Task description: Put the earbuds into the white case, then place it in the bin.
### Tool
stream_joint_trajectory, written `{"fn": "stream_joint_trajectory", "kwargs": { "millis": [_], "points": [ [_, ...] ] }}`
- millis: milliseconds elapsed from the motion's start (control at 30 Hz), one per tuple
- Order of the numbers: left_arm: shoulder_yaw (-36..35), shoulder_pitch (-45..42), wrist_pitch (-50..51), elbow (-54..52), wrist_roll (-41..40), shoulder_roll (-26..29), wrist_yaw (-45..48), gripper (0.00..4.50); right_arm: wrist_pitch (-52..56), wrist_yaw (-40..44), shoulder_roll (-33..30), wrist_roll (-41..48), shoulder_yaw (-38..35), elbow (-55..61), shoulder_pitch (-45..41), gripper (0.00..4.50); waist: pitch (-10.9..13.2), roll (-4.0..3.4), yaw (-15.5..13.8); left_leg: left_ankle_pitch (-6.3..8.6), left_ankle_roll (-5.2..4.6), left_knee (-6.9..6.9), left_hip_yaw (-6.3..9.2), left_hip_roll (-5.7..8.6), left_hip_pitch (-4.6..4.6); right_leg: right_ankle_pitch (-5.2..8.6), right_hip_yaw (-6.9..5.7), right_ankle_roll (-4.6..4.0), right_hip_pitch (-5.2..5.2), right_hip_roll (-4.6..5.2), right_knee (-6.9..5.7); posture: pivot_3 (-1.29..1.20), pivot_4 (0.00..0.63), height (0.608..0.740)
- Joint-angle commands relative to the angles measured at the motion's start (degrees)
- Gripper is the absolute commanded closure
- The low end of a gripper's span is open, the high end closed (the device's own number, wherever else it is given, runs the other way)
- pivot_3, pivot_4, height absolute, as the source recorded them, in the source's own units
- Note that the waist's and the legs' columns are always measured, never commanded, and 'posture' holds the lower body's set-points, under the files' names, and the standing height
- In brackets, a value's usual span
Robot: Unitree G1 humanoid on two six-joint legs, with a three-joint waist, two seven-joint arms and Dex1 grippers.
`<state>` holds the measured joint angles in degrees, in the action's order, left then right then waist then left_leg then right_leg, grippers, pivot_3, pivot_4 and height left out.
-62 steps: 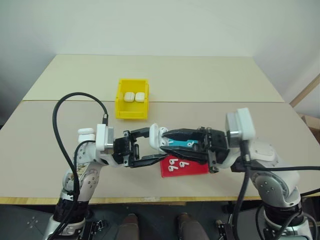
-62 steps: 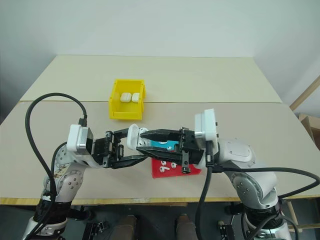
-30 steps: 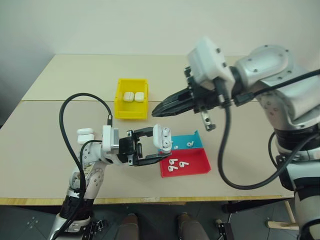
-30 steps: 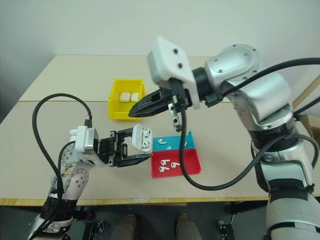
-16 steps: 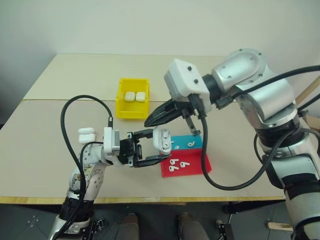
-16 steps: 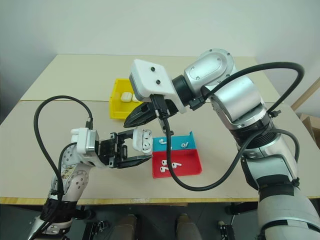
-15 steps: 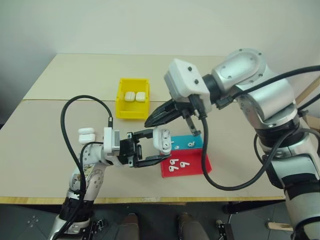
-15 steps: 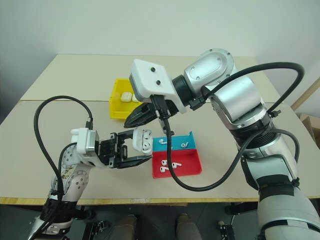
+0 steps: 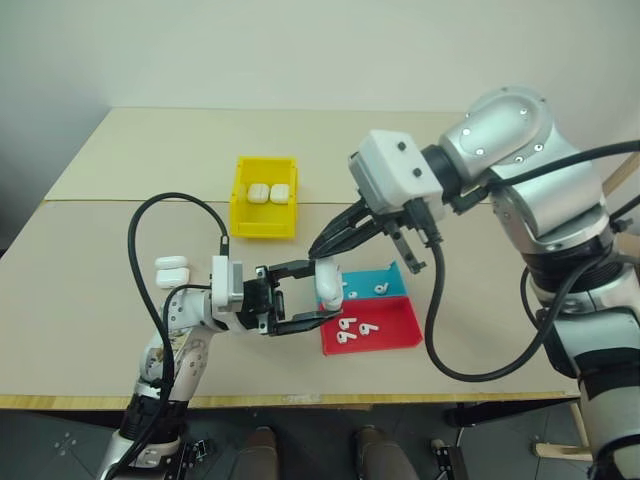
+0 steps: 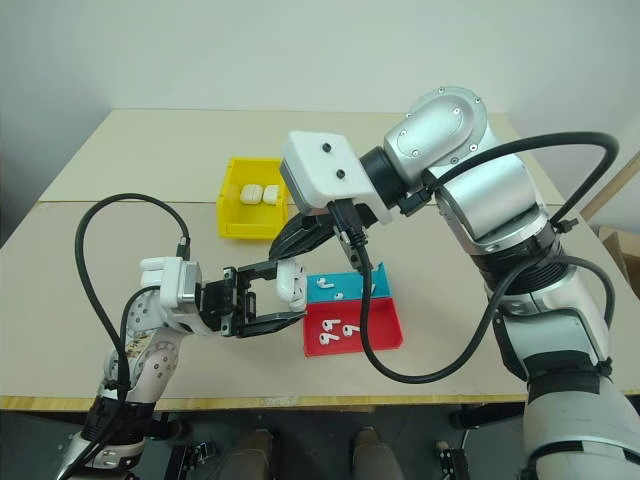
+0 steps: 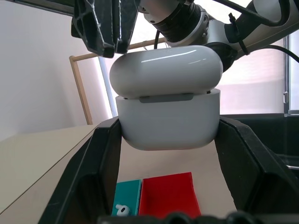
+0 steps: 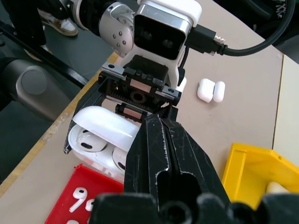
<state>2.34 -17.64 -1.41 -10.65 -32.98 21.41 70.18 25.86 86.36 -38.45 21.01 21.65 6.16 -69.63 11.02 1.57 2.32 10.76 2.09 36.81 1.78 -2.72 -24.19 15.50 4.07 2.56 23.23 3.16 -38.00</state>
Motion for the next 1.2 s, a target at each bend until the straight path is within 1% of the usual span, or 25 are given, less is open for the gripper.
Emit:
{"fn": "stream_joint_trajectory", "kwargs": {
  "millis": [33,200,300,367,500,567,633,667,767,833,933,1067,1167,1200],
  "points": [
    [-1.07,-0.42,-1.70,-2.16,-1.08,-0.30,-0.77,1.75,-0.12,0.75,-0.77,0.32,-2.69,-0.05,-0.14,4.47,0.01,-0.02,-0.01,0.00,0.00,0.00,0.00,0.01,-0.01,0.00,0.00,0.00,0.01,0.01,0.00,0.00,0.150,0.740],
    [-0.99,-0.34,-1.84,-1.72,-0.95,-0.48,-0.84,1.75,-0.44,-0.75,-1.30,-0.15,-4.66,-1.70,-0.75,4.47,0.01,-0.02,0.03,0.00,0.00,0.00,0.00,0.01,-0.01,0.00,0.00,0.00,0.01,0.00,-0.01,0.00,0.150,0.740],
    [-0.80,-0.27,-1.87,-1.52,-0.07,-0.19,-1.74,1.75,0.36,-2.18,-1.96,0.72,-7.23,-2.28,-0.25,4.47,0.01,-0.02,-0.01,0.00,0.00,0.00,0.00,0.01,-0.01,0.00,0.00,0.00,0.01,0.01,0.00,0.00,0.150,0.740],
    [-0.89,-0.06,-1.65,-1.50,1.09,0.12,-3.34,1.75,1.29,-5.53,-1.97,0.70,-9.56,-2.31,0.79,4.47,0.01,-0.02,-0.03,0.00,0.00,0.00,0.00,0.01,-0.01,0.00,0.00,0.00,0.01,0.01,0.00,0.00,0.150,0.740],
    [-2.06,-1.23,0.55,-1.97,4.77,0.90,-10.38,1.75,3.77,-13.91,-2.48,0.57,-15.22,-0.27,6.12,4.47,0.00,0.01,-0.30,0.00,0.00,0.00,0.02,0.01,0.00,0.00,-0.02,0.00,-0.04,0.01,0.01,0.00,0.150,0.740],
    [-1.91,-4.43,4.11,-0.39,11.41,1.67,-18.61,1.75,7.19,-18.92,-2.74,1.94,-19.14,3.25,10.99,4.47,0.00,0.01,-0.71,0.00,0.00,0.01,0.01,0.03,-0.01,0.00,0.00,0.00,-0.02,0.02,0.00,0.00,0.150,0.740],
    [-1.82,-7.16,5.39,2.17,17.90,1.25,-26.37,1.75,9.52,-22.44,-2.96,3.14,-21.87,6.91,15.19,4.47,0.00,0.01,-1.13,0.00,0.00,0.02,0.05,0.05,-0.04,-0.01,-0.03,0.01,-0.01,0.02,-0.01,0.00,0.150,0.740],
    [-2.11,-9.28,7.78,4.24,20.23,0.69,-30.78,1.75,10.89,-24.37,-3.04,3.74,-23.48,9.27,18.15,4.47,0.00,0.01,-1.30,0.00,0.00,0.03,0.05,0.08,-0.03,0.00,-0.02,0.01,-0.01,0.03,-0.03,0.00,0.150,0.740],
    [-3.06,-14.56,10.57,10.47,24.31,-1.36,-39.67,1.75,15.45,-30.73,-3.08,4.83,-27.04,14.72,25.09,4.47,0.00,0.02,-1.60,0.00,0.00,0.02,0.10,0.08,-0.06,0.00,-0.06,0.03,-0.03,0.03,0.01,0.00,0.150,0.740],
    [-2.89,-16.13,10.07,12.82,26.04,-1.93,-42.04,1.75,17.26,-33.52,-3.16,5.16,-27.92,16.93,27.29,4.47,0.00,0.01,-1.26,0.00,0.00,0.02,0.10,0.14,-0.11,0.00,-0.05,0.04,0.00,0.08,0.01,0.00,0.150,0.740],
    [-2.44,-20.92,10.39,20.66,30.12,-3.24,-48.00,1.75,19.36,-36.96,-3.59,5.68,-29.11,20.12,31.42,4.47,0.00,0.02,-1.49,0.00,0.00,0.01,0.10,0.16,-0.10,0.00,-0.05,0.05,0.02,0.10,0.00,0.00,0.150,0.740],
    [-3.14,-25.42,6.45,29.27,31.74,-4.86,-52.10,1.75,20.68,-39.36,-4.39,6.89,-30.59,22.29,34.13,4.47,0.00,0.02,-1.38,0.00,0.00,0.02,0.11,0.23,-0.10,0.00,-0.04,0.07,-0.01,0.14,0.01,0.00,0.150,0.740],
    [-3.42,-28.59,4.90,34.84,31.97,-5.53,-53.38,1.75,21.88,-40.93,-4.64,7.42,-31.13,22.65,34.66,4.47,0.00,0.03,-1.49,0.00,0.00,0.02,0.12,0.23,-0.12,0.01,-0.05,0.09,0.00,0.14,0.02,0.00,0.150,0.740],
    [-3.28,-30.31,5.31,38.13,32.47,-5.85,-54.31,1.75,22.03,-41.33,-4.80,7.52,-31.12,22.84,34.96,4.47,0.00,0.03,-1.51,0.00,0.00,0.02,0.12,0.23,-0.13,0.01,-0.06,0.09,0.00,0.14,0.03,0.00,0.150,0.740]
  ]
}}
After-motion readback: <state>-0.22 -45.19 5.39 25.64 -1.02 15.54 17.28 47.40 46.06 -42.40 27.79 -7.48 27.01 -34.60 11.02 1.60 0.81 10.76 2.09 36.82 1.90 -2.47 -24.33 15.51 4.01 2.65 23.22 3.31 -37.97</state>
